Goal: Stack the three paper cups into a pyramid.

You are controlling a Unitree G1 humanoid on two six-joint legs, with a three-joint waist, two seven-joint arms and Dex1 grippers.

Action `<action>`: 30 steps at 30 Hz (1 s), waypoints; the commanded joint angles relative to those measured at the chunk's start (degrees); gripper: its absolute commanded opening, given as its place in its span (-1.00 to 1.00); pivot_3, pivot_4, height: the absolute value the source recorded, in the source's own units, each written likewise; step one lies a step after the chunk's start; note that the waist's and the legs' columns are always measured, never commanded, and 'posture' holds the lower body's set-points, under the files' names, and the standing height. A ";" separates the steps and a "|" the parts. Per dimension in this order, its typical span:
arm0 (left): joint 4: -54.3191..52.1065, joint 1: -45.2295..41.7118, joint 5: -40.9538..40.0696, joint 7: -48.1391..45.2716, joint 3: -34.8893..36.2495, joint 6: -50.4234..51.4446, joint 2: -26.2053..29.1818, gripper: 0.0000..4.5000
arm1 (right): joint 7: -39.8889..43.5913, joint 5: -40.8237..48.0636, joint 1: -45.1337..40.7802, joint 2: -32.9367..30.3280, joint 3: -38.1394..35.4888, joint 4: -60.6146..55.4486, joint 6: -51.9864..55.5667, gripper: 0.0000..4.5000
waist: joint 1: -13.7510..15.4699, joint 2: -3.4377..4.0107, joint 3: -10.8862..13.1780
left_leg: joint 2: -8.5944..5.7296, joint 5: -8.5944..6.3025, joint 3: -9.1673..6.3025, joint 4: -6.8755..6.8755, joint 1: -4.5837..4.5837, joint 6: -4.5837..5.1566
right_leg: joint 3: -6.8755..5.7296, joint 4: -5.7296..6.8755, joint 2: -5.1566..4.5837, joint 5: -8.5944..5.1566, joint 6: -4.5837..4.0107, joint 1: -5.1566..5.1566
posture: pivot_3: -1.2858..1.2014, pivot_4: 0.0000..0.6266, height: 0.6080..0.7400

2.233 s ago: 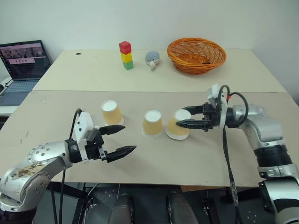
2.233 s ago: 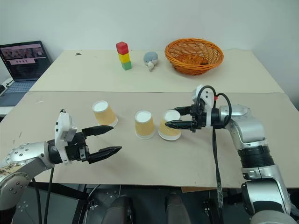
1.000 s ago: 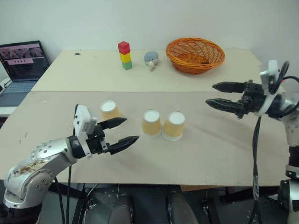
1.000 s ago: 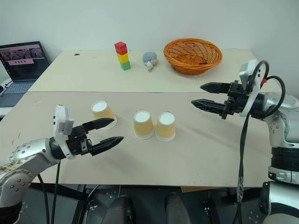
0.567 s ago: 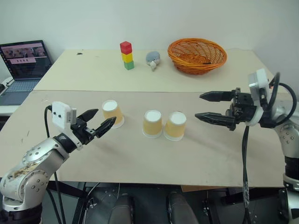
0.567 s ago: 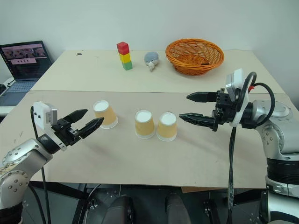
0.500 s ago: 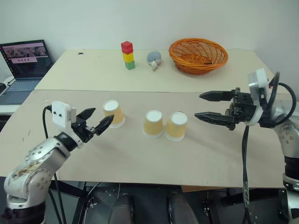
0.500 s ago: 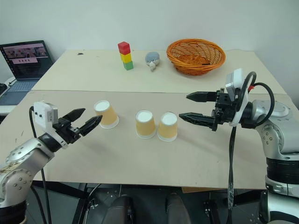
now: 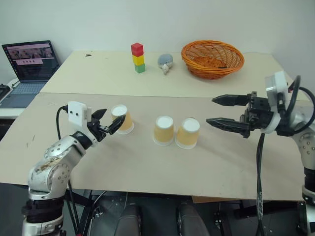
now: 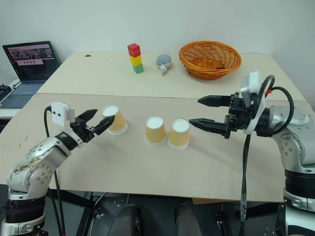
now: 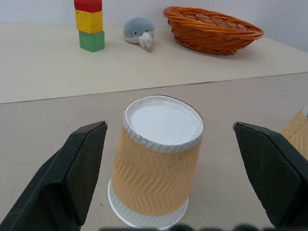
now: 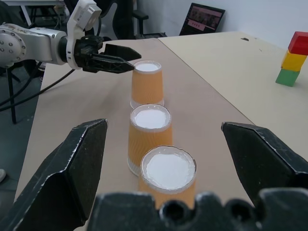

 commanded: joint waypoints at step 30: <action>5.49 -12.79 9.62 -4.12 -3.76 -6.68 -3.19 0.76 | -3.56 2.84 3.14 -1.24 -4.19 -2.69 -1.91 1.00 | 0.23 -0.08 0.05 | -0.01 0.03 -0.04 0.01 -0.01 -0.05 | -0.02 0.01 0.01 0.00 0.01 0.02 | 0.03 -0.52 -0.55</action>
